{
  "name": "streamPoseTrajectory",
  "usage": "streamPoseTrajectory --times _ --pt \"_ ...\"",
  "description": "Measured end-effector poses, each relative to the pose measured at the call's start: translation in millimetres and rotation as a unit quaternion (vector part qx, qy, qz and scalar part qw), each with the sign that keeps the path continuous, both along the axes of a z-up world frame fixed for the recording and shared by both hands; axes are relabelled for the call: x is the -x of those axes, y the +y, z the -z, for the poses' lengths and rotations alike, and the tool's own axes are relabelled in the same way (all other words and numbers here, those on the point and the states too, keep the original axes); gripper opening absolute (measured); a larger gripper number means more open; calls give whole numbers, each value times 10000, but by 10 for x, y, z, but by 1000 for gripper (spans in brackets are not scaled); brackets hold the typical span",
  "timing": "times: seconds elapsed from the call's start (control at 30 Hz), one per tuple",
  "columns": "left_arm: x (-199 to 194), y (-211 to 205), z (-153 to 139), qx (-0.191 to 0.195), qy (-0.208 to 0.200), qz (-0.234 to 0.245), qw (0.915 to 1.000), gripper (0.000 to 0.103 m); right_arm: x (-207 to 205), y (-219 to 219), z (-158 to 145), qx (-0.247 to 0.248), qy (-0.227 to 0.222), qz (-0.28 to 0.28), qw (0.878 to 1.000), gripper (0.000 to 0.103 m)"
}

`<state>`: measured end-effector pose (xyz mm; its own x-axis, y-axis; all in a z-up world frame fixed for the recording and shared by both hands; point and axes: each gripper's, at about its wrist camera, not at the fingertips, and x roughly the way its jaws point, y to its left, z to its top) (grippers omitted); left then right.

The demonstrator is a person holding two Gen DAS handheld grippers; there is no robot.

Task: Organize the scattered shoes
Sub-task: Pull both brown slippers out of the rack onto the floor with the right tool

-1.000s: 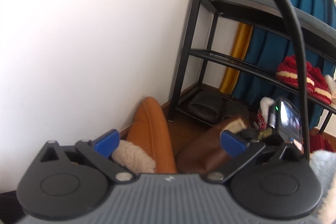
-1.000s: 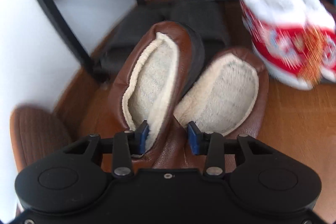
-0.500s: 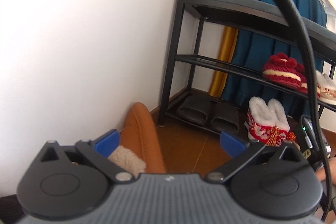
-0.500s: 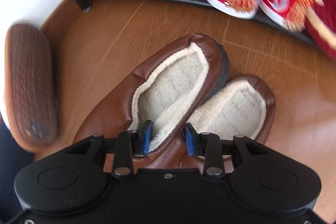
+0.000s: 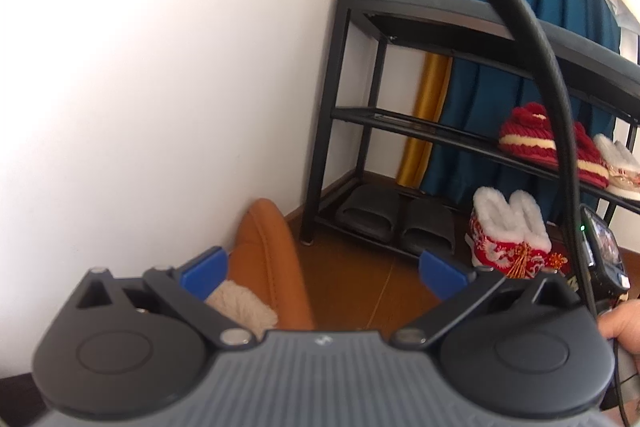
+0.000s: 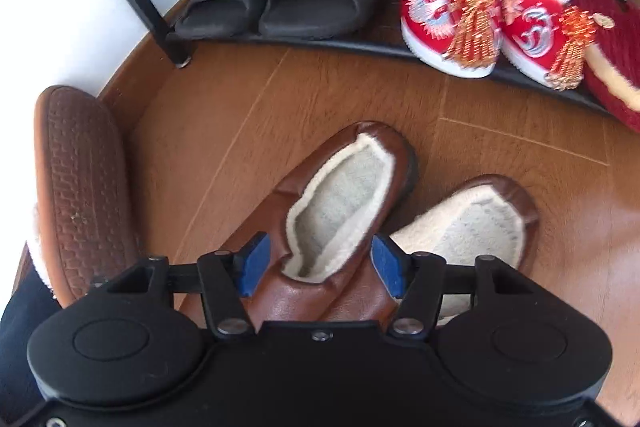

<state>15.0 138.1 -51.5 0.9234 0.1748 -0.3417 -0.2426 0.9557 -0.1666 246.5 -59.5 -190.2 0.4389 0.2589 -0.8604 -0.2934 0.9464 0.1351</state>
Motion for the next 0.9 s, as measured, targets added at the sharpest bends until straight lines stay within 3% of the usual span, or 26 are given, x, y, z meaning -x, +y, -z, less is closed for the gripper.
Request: streamPoseTrajectory --times 0.2,0.27,0.33,0.37,0.53,0.67,0.77,0.9 --pt "-13 -40 15 -127 3 32 9999 103 -141 113 119 -48 54 27 10000 62" --pt "-10 -27 11 -129 -19 6 9999 103 -169 24 50 -284 47 424 9987 62" --pt "-11 5 2 -32 -23 -19 10000 103 -211 -105 -37 -446 98 955 9944 75" --pt "-14 20 -2 25 -18 -27 10000 103 -246 -211 -76 -377 266 1389 9892 83" --pt "-6 62 -41 148 -54 -40 9999 103 -335 -284 17 87 924 1910 9772 82" --pt "45 86 -94 124 -209 -103 9997 103 -402 -54 173 661 1114 1825 9746 94" --pt "59 109 -119 139 -245 -143 9995 103 -401 -12 303 639 1483 2077 9648 95" --pt "68 163 -151 310 -286 -173 9990 103 -324 112 319 1094 1688 1692 9648 97"
